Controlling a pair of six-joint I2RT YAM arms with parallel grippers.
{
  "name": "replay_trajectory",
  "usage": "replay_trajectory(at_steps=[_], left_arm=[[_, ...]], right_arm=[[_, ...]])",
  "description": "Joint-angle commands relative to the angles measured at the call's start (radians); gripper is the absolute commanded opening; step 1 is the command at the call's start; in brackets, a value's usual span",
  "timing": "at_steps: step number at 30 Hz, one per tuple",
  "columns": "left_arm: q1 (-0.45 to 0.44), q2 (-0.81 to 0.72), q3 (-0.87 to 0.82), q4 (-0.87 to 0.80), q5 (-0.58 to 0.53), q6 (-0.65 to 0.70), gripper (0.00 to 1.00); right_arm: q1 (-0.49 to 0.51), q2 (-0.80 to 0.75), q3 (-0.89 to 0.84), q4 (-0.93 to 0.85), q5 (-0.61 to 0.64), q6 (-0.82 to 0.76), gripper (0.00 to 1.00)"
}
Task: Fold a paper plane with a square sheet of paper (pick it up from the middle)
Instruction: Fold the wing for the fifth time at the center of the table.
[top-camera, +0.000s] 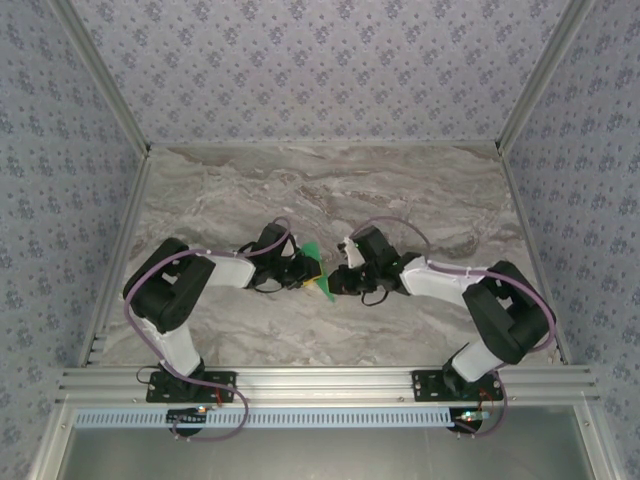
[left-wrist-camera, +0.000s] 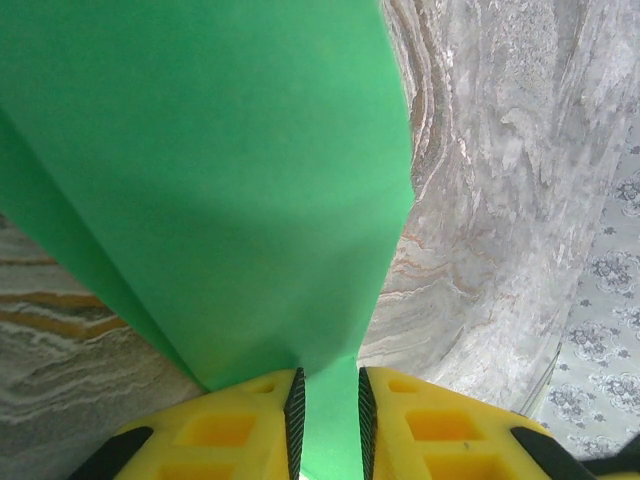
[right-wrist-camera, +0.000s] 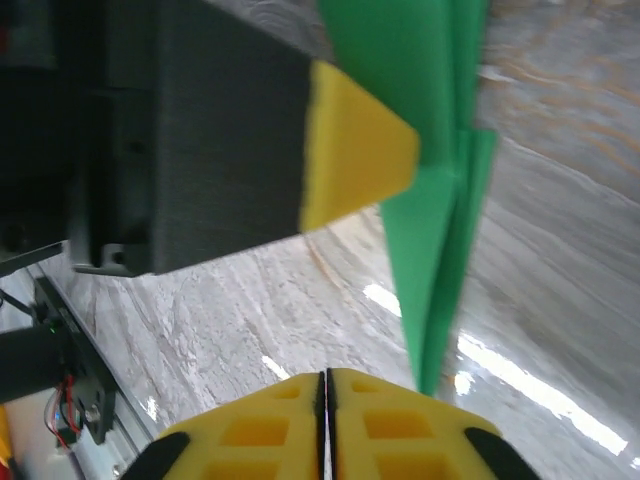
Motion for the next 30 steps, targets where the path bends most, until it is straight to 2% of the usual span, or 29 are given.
replay_trajectory(at_steps=[1,7,17,21,28,30], left_arm=[[-0.006,0.08,0.002,-0.057,-0.089,0.032,0.24],[-0.007,0.079,0.004,-0.068,-0.091,0.033,0.22],[-0.007,0.089,0.025,-0.14,-0.13,0.039,0.18],[-0.004,0.104,0.034,-0.187,-0.158,0.044,0.14],[0.0,0.111,0.028,-0.211,-0.181,0.054,0.0],[0.0,0.109,0.028,-0.211,-0.179,0.059,0.0]], right_arm=[[0.024,0.059,0.062,-0.041,0.028,-0.016,0.07],[0.026,0.147,0.085,-0.018,0.03,-0.017,0.02],[0.017,0.191,0.004,0.002,0.014,-0.014,0.01],[0.015,0.19,-0.046,0.018,-0.005,-0.001,0.0],[0.015,0.12,-0.189,0.057,-0.056,0.013,0.0],[0.013,0.092,-0.216,0.051,-0.062,0.004,0.0]])
